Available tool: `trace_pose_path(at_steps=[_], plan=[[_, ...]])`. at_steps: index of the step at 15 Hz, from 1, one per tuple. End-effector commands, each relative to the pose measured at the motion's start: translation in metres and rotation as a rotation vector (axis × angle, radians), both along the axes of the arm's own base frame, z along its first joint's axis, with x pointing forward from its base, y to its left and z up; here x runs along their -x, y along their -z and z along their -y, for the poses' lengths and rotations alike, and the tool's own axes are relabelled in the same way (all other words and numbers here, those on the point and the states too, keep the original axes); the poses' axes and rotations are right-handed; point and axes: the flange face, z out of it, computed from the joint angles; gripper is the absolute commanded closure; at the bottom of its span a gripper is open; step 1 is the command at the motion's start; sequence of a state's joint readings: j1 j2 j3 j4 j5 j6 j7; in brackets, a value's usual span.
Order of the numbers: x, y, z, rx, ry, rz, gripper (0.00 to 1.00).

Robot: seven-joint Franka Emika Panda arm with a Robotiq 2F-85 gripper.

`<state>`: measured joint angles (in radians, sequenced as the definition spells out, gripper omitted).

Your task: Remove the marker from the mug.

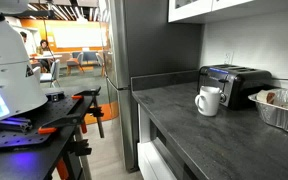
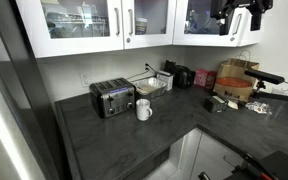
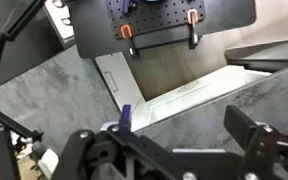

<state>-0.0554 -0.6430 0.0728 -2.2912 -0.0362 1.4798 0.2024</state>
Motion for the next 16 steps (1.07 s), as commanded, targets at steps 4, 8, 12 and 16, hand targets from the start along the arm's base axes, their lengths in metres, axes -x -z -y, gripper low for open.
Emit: trace_pose_path(at_steps=[4,8,12,16], plan=[[0.0,-0.001,0.0,0.0,0.0,-0.001,0.0],[-0.007,0.004,0.0,-0.025,-0.015,0.028,0.0],[-0.069,0.042,-0.009,-0.005,-0.095,0.264,0.0],[-0.142,0.116,-0.025,-0.077,-0.206,0.33,0.0]])
